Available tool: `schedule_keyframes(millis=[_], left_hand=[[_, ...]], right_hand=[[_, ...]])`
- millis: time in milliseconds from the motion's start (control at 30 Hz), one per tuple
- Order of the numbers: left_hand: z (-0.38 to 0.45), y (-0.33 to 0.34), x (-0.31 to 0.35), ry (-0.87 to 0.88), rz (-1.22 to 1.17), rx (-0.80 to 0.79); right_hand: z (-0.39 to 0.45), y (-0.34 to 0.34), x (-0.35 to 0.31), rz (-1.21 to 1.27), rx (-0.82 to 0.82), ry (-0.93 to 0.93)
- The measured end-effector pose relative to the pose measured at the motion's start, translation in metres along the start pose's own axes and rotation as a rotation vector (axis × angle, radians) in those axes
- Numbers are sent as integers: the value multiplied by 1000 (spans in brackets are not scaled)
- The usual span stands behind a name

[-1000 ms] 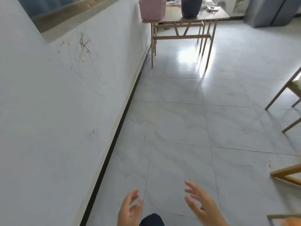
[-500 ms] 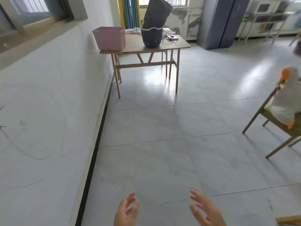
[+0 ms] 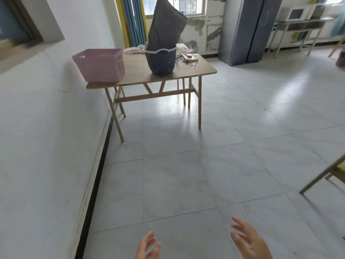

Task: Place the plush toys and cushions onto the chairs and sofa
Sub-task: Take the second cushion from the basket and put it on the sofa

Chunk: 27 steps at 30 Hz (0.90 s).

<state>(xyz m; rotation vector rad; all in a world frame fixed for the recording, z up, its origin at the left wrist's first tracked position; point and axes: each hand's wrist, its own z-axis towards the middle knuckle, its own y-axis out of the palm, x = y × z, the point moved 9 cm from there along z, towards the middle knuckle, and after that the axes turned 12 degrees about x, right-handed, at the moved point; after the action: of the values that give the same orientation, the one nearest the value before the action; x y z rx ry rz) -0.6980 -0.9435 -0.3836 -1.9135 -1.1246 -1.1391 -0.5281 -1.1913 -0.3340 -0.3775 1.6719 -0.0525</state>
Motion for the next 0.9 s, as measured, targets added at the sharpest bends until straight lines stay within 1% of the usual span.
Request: schedule_keyframes(millis=[33,100,133,200,233,267,300,333,367,400,433,467,500,533,600,633,667,700,767,800,833,867,900], left_hand=[[19,20,11,-12,-72,-38],[41,52,46,-58,-165,-100],[57,64,61,-22,-114,-80],[120,78,53,-100,-82,-24],[160,91,41,-189,-80,-10],[198,113,22,-209,-87,-36],[232,122,6,-245,-112,87],[270,131,2,-280,-187,74],[299,144,20,-329,-214,38],[314,159,60,-308,-116,-6],[321,174,113,-248,-133,-3],[329,197,165,-141,-130,-36],[346,214,195,-14,-69,-53],[363,232,220,53,-2,-78],[406,257,256,104,12,-72],[429,268,268,120,39,-90],[449,279,276,134,74,-92],[467,290,285,166,96,-98],[498,317,295,123,105,-121],[521,326,288,23,61,-89],[547,336,281,-30,35,-74],[568,345,282,-103,31,-20],[590,358,282,-123,-10,-40]], right_hand=[[25,6,-7,61,19,-69],[72,26,-16,104,6,89],[94,36,-21,44,15,106],[143,48,-12,24,21,123],[172,55,-11,17,27,133],[200,61,-7,49,31,166],[223,68,-11,39,5,166],[247,79,-14,-63,15,179],[279,90,-18,-149,20,194],[308,102,-27,-126,34,184],[335,120,-42,-1,66,211],[364,135,-58,17,97,212],[391,147,-73,17,103,187],[414,164,-97,5,73,143],[463,188,-130,-30,76,91],[489,198,-133,-89,77,86],[507,206,-146,-92,90,50],[527,214,-145,-58,80,56],[573,231,-135,-76,56,97],[599,236,-138,-101,82,94],[626,242,-132,-82,70,146],[649,255,-134,-145,-6,152],[674,265,-136,-199,-38,191]])
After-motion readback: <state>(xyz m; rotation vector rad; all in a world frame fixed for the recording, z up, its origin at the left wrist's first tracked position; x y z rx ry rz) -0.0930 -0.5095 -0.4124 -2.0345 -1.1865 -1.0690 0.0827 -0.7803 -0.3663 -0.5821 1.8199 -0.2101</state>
